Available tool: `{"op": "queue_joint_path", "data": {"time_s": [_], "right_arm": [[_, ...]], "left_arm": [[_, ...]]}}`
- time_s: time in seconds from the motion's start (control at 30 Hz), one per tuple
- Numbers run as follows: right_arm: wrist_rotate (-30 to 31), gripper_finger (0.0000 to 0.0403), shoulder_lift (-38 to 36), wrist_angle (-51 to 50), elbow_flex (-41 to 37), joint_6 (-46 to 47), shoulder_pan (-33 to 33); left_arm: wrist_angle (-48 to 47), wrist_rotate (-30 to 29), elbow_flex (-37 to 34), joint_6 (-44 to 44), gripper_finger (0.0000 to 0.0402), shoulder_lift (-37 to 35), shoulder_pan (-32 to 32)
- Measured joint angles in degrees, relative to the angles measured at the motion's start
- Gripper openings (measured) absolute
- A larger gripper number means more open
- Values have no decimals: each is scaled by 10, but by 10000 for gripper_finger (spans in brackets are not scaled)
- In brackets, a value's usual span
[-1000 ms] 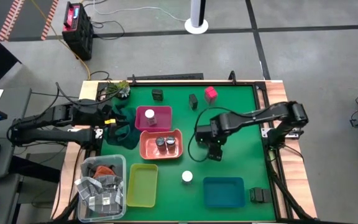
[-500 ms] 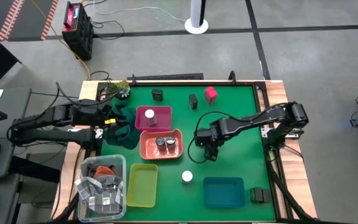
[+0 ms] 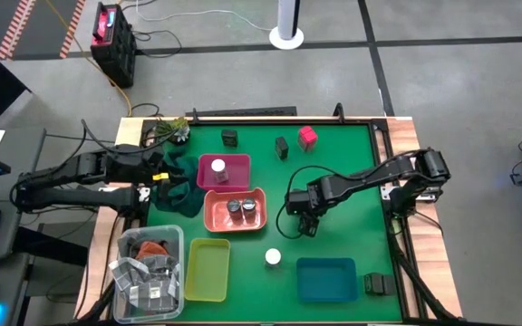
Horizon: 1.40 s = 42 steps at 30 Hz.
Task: Sort spices by type
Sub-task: Put the black seasoning bottle into the orange bin
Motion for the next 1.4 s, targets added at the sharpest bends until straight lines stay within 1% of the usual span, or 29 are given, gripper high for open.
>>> {"op": "queue_joint_path", "data": {"time_s": [0.07, 0.13, 0.23, 0.3, 0.37, 0.43, 0.53, 0.63, 0.77, 0.87, 0.97, 1.1, 1.2, 1.4], "right_arm": [[-11, 214, 0, -16, 13, -6, 0], [-31, 214, 0, -55, 38, -26, 0], [-40, 214, 0, -128, 94, -50, 3], [-44, 216, 0, -150, 142, -63, 7], [-52, 227, 0, -130, 188, -74, 12], [-49, 236, 0, -74, 221, -80, 17], [-39, 235, 15, 8, 255, -82, 12], [-38, 225, 56, 26, 295, -89, -2], [-39, 220, 130, 29, 387, -140, -8], [-41, 226, 184, -14, 460, -178, -6], [-45, 229, 227, -82, 507, -209, -7], [-61, 227, 244, -104, 522, -255, -8], [-59, 227, 245, -112, 514, -262, -9], [-50, 227, 246, -109, 500, -274, -33]], "left_arm": [[-1, 11, 0, -4, 206, 0, 0], [-4, 30, 0, -5, 206, 0, 0], [-21, 45, 0, -5, 206, 0, 0], [-31, 46, 0, -2, 206, -1, 0], [-27, 46, 0, 2, 206, 0, 0], [-20, 43, 0, 3, 206, 0, 0], [-5, 35, 0, 3, 206, 0, 0], [3, 35, 0, 3, 206, 0, 0], [1, 35, 0, 3, 206, 0, 0], [1, 35, 0, 3, 206, 0, 0], [0, 35, 0, -1, 206, -1, 0], [0, 35, 0, -1, 206, -1, 0], [0, 35, 0, -2, 206, -1, 0], [0, 35, 0, -3, 206, -1, 0]]}}
